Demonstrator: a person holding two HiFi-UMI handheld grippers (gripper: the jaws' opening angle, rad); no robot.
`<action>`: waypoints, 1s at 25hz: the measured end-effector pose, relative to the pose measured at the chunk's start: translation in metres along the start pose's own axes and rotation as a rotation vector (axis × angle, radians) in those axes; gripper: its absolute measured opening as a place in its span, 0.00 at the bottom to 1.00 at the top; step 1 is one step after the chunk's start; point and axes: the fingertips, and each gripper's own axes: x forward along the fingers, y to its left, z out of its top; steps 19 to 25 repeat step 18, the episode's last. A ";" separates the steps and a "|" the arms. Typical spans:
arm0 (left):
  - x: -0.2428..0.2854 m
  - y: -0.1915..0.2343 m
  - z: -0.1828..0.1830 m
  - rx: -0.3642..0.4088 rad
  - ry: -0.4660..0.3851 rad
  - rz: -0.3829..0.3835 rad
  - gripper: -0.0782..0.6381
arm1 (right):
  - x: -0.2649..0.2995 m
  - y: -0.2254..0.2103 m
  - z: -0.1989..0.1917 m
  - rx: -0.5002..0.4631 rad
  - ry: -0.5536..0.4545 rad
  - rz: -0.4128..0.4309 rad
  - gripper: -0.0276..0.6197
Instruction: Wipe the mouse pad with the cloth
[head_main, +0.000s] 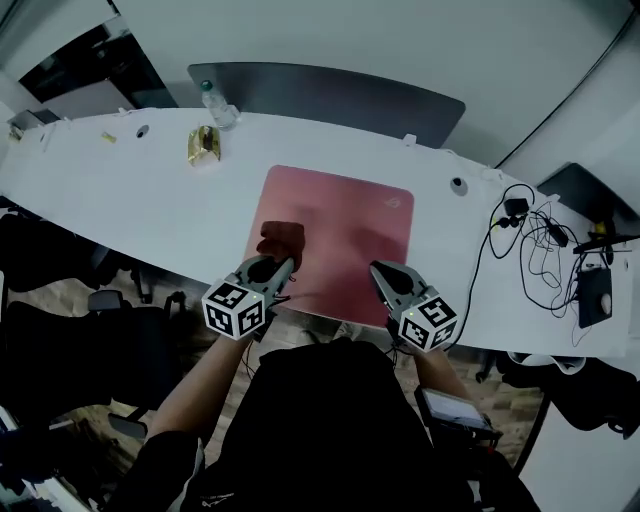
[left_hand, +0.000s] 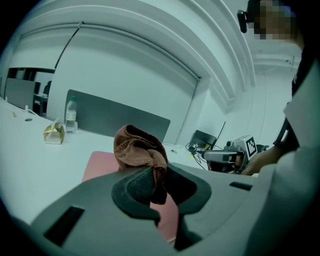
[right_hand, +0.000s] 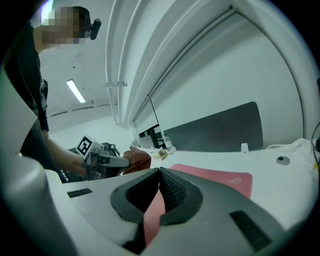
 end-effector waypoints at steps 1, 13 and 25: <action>-0.008 0.001 -0.004 -0.003 -0.002 0.006 0.19 | -0.001 0.004 -0.002 -0.003 0.005 0.000 0.08; -0.064 0.015 -0.044 -0.056 -0.023 0.029 0.19 | 0.006 0.044 -0.018 -0.009 0.037 -0.021 0.08; -0.073 0.009 -0.052 -0.041 -0.010 0.008 0.19 | 0.010 0.063 -0.025 -0.008 0.043 -0.014 0.08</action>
